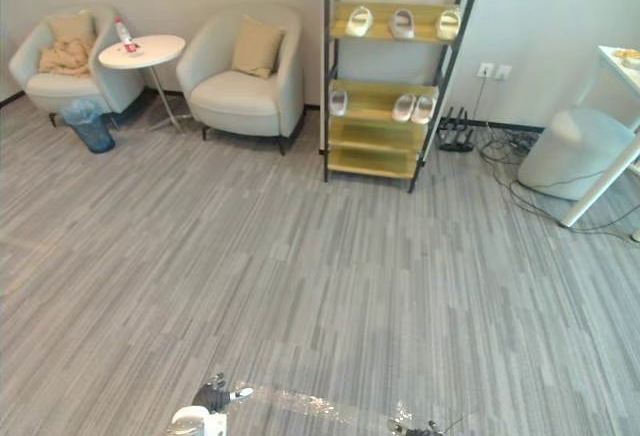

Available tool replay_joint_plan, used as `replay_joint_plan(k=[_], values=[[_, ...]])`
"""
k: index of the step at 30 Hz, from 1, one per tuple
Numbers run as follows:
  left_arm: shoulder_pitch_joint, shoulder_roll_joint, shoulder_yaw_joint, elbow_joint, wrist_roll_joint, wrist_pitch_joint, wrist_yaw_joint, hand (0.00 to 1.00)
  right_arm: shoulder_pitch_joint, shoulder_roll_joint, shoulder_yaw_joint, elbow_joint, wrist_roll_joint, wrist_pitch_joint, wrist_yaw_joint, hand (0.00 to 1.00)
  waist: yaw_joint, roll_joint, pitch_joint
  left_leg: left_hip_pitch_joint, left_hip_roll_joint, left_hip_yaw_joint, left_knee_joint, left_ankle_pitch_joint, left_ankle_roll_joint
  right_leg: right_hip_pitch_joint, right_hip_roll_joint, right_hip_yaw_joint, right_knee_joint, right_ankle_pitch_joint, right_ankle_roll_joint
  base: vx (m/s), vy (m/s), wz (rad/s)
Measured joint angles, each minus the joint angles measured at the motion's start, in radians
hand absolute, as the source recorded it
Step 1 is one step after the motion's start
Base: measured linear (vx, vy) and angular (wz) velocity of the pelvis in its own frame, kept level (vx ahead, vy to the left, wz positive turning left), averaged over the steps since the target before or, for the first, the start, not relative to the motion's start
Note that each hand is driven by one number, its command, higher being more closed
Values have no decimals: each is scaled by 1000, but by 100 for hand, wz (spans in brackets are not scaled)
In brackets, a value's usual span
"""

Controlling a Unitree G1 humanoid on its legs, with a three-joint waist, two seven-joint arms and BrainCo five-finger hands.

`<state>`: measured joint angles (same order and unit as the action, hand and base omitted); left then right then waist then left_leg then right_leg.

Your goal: Pick up cushions and gather them together orderly.

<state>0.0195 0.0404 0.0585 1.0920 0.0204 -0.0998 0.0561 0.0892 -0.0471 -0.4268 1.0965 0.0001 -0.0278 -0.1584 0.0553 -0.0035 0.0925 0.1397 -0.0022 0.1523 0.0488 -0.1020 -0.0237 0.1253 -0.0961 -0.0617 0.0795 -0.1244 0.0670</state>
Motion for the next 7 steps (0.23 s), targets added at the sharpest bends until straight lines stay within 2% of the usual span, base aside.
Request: replay_joint_plan(k=[7], values=[[4, 23, 0, 20, 16, 8, 2, 0, 10, -13, 8, 23, 0, 10, 1, 0, -1, 3, 2, 1, -10, 2, -13, 8, 2, -2, -6, 17, -19, 13, 7, -36, 16, -3]])
